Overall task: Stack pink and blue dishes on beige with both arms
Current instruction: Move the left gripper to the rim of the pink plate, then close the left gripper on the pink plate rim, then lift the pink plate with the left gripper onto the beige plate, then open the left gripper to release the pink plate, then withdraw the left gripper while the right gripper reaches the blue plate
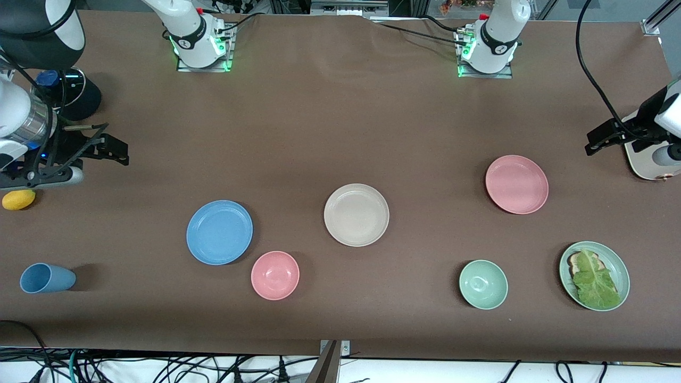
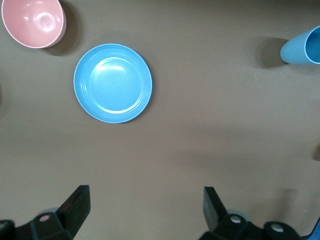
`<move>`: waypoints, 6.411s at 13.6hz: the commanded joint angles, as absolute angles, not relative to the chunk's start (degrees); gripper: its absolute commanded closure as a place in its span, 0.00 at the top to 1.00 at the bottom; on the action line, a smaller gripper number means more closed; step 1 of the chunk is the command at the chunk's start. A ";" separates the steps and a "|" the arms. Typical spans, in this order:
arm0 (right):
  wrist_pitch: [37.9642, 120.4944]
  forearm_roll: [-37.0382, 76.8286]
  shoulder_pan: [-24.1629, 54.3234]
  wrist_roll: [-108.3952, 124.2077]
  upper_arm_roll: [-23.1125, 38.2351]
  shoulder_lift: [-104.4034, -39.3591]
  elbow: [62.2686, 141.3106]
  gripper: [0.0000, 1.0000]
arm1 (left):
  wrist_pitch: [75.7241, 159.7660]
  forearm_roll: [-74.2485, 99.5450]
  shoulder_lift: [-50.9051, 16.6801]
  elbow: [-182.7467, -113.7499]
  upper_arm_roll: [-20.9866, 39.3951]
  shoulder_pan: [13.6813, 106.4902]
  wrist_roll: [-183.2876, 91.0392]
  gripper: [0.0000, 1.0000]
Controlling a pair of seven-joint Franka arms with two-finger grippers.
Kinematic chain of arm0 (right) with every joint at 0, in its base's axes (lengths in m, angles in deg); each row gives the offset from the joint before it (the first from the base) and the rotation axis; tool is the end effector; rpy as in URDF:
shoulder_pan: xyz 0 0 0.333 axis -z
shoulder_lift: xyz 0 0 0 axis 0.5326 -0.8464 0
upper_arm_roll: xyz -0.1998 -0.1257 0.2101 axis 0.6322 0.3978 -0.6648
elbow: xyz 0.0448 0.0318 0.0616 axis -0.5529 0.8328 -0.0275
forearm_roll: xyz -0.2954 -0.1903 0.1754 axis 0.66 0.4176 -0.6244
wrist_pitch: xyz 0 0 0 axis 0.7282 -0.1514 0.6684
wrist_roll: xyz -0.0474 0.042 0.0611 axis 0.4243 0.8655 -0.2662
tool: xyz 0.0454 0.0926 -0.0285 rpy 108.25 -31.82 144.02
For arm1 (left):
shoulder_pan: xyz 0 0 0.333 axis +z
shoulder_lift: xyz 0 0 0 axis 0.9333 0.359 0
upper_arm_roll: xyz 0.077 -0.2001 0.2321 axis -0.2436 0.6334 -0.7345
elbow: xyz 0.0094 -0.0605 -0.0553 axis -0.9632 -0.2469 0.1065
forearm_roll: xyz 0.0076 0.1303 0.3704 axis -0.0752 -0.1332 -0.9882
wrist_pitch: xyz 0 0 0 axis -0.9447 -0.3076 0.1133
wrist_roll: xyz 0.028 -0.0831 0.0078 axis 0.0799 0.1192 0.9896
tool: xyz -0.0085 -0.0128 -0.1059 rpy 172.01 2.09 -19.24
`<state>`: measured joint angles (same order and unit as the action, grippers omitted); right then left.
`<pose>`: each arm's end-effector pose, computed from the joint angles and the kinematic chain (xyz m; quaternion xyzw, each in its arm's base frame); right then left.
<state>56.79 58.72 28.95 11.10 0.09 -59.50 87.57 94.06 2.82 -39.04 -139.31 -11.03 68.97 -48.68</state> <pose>0.6130 0.0511 0.5598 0.9976 0.0627 -0.0239 0.0138 0.5774 0.0212 0.5879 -0.9986 -0.0510 0.0092 0.0085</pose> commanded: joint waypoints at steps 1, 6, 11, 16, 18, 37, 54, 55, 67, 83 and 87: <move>56.60 58.24 29.01 11.62 -0.09 -59.32 87.05 1.00 | 94.01 4.09 -35.45 -139.24 -10.97 72.81 -49.32 1.00; 56.68 58.67 29.01 11.53 0.00 -59.32 87.05 1.00 | 99.27 4.18 -25.34 -139.67 -10.88 76.08 -49.41 1.00; 57.21 59.03 29.54 11.36 0.18 -59.75 86.88 1.00 | 119.89 4.01 -26.20 -156.43 -10.88 77.74 -52.65 1.00; 57.30 58.94 29.81 11.53 0.53 -60.02 86.88 1.00 | 138.36 4.18 -26.39 -170.68 -10.79 80.73 -57.41 1.00; 57.30 58.94 30.24 11.53 0.53 -60.19 86.88 1.00 | 140.68 4.18 -23.94 -172.11 -10.70 80.83 -57.41 1.00; 59.94 58.06 31.12 11.36 0.53 -61.95 86.70 1.00 | 140.68 8.67 -18.04 -173.08 -10.53 82.41 -64.26 0.00; 61.60 55.33 31.12 11.71 0.53 -57.39 96.79 1.00 | 118.71 11.21 -21.03 -154.90 11.33 81.01 -26.34 0.00; 62.74 55.33 31.12 11.79 0.53 -56.16 98.72 1.00 | 118.79 11.13 -19.55 -152.88 12.66 79.43 -22.55 0.00; 65.73 56.91 31.04 11.18 1.15 -56.50 101.20 1.00 | 126.96 9.20 -6.70 -143.19 12.15 60.44 -12.85 0.00; 73.37 58.50 30.42 10.74 0.71 -62.73 101.29 1.00 | 127.07 5.33 -5.64 -141.35 9.69 62.27 -12.85 1.00; 79.69 58.50 30.51 11.27 0.71 -68.35 101.29 1.00 | 120.83 1.02 -7.66 -141.79 9.95 67.71 -17.91 1.00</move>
<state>76.69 57.75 30.40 10.98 0.97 -66.04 101.05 124.07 2.58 -5.73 -141.35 9.59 65.13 -14.24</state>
